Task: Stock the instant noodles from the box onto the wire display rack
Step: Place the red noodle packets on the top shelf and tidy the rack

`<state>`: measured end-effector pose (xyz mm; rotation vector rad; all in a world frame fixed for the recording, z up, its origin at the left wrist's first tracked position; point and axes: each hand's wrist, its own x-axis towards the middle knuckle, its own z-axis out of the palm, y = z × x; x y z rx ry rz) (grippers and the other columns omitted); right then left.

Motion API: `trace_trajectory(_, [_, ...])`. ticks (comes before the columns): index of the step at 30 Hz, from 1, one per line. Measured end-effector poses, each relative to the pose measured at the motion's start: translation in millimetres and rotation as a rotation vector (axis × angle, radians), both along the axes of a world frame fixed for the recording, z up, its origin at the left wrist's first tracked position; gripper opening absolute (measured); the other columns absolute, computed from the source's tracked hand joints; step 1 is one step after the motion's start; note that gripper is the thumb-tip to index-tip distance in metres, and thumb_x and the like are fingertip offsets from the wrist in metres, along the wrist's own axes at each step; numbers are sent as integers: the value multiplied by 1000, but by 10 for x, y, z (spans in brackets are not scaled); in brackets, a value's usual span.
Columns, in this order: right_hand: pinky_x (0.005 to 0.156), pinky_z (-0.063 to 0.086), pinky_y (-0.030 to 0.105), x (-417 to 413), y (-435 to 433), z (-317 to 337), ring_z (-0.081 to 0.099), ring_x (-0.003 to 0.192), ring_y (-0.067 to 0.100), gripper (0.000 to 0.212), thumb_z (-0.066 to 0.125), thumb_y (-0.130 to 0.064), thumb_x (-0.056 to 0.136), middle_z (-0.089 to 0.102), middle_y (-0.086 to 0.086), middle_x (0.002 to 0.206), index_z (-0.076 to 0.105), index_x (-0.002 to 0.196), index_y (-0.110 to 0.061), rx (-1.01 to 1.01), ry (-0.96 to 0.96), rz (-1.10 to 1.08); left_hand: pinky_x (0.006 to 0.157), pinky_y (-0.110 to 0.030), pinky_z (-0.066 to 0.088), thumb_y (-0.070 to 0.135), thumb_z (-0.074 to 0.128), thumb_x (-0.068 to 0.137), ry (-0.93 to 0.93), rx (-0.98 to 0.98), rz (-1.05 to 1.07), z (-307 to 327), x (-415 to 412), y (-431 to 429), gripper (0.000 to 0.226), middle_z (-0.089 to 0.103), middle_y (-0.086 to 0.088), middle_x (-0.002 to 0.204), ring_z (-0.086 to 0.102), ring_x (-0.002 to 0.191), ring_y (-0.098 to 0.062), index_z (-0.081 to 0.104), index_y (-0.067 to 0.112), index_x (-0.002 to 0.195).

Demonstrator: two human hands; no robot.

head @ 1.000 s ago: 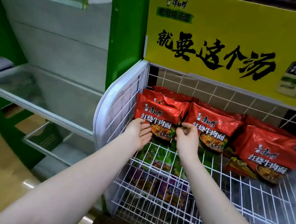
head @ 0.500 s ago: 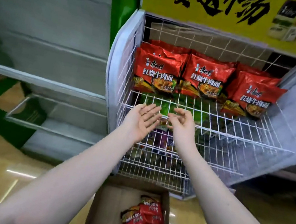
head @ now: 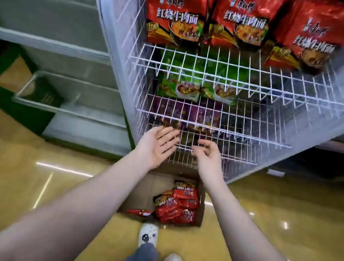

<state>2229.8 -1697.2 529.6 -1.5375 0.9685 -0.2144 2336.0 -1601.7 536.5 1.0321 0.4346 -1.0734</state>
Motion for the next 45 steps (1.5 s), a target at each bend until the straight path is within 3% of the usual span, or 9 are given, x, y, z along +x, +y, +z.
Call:
trace_trajectory(3, [78, 51, 41, -275, 13, -410, 57, 81, 24, 16, 54, -7, 91, 61, 11, 93, 49, 104, -15, 66, 42, -28, 90, -30, 44, 32, 33, 101, 51, 89, -9, -300, -291, 62, 39, 59, -4, 131, 56, 111, -19, 53, 13, 128])
trace_trajectory(16, [87, 48, 53, -835, 170, -2109, 62, 88, 40, 23, 52, -5, 89, 64, 24, 97, 52, 84, -28, 253, 175, -226, 85, -30, 45, 27, 39, 100, 6, 396, -255, -1712, -680, 56, 36, 61, -6, 126, 59, 110, -22, 55, 9, 127])
trace_trajectory(20, [89, 48, 48, -826, 270, -2988, 62, 91, 30, 21, 53, -7, 89, 65, 15, 97, 53, 82, -27, 269, 229, -274, 67, -22, 45, 19, 45, 98, -102, 514, -429, -2596, -623, 130, 33, 63, -9, 116, 61, 80, -13, 54, 1, 125])
trace_trajectory(23, [96, 47, 51, -836, 428, -3839, 62, 102, 33, 12, 56, -13, 85, 65, 16, 104, 56, 84, -25, 295, 272, -263, 58, -19, 45, 10, 55, 93, -105, 618, -500, -3351, -590, 287, 8, 64, -13, 94, 57, 66, -10, 59, 4, 96])
trace_trajectory(25, [97, 46, 50, -840, 515, -4425, 61, 103, 33, 7, 54, -14, 83, 66, 17, 105, 58, 88, -17, 305, 308, -229, 56, -19, 47, 0, 62, 85, -116, 629, -540, -3886, -555, 388, 18, 55, -10, 76, 58, 54, -10, 53, 8, 73])
trace_trajectory(30, [95, 48, 47, -650, 550, -5439, 62, 101, 32, 15, 51, -10, 89, 65, 13, 104, 57, 84, -24, 351, 393, -140, 86, -23, 44, 6, 75, 76, -403, 804, -921, -5175, -472, 705, 20, 64, -11, 107, 59, 106, -21, 59, 13, 86])
trace_trajectory(37, [66, 41, 23, -353, 419, -6538, 56, 78, 18, 11, 51, -6, 91, 60, 11, 92, 59, 97, -10, 228, 395, 5, 106, -45, 36, 30, 65, 84, -751, 932, -1850, -6224, -406, 786, 64, 42, -8, 141, 38, 130, -29, 35, 25, 140])
trace_trajectory(42, [59, 36, 15, -234, 436, -7045, 51, 68, 10, 10, 52, -5, 90, 55, 1, 78, 58, 97, -8, 147, 411, 118, 95, -38, 46, 19, 71, 79, -662, 884, -2087, -6645, -353, 663, 66, 48, -10, 134, 48, 120, -28, 40, 20, 138])
trace_trajectory(45, [67, 43, 26, -189, 405, -7159, 56, 76, 20, 10, 52, -5, 89, 58, 6, 78, 57, 97, -8, 58, 415, 157, 82, -34, 46, 11, 68, 81, -560, 842, -2222, -6748, -196, 487, 57, 50, -10, 132, 49, 119, -28, 46, 15, 134])
